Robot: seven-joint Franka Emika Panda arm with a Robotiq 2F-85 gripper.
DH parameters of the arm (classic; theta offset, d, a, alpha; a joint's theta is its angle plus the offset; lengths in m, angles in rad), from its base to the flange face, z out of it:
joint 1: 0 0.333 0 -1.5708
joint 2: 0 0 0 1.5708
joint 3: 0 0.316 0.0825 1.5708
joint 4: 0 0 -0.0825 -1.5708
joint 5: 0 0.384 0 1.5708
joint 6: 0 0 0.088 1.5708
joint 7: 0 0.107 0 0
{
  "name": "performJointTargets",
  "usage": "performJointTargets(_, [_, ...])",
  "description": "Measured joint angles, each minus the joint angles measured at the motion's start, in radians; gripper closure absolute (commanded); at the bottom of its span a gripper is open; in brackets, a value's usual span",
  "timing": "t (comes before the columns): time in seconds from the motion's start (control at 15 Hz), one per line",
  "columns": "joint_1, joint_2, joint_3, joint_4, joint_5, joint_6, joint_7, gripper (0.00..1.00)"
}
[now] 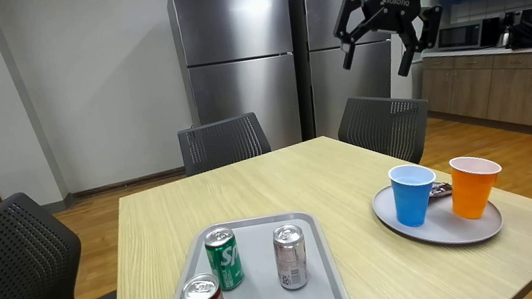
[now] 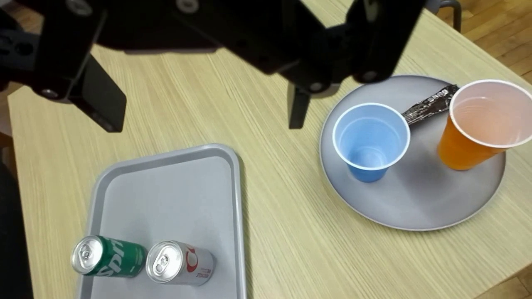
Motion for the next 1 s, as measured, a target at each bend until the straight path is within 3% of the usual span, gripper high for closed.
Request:
performJointTargets(0.73, [-0.039,0.180,-0.035,0.017,-0.118,0.126,0.003,0.00])
performJointTargets(1.0, [-0.044,0.261,-0.037,0.031,-0.165,0.196,0.061,0.00])
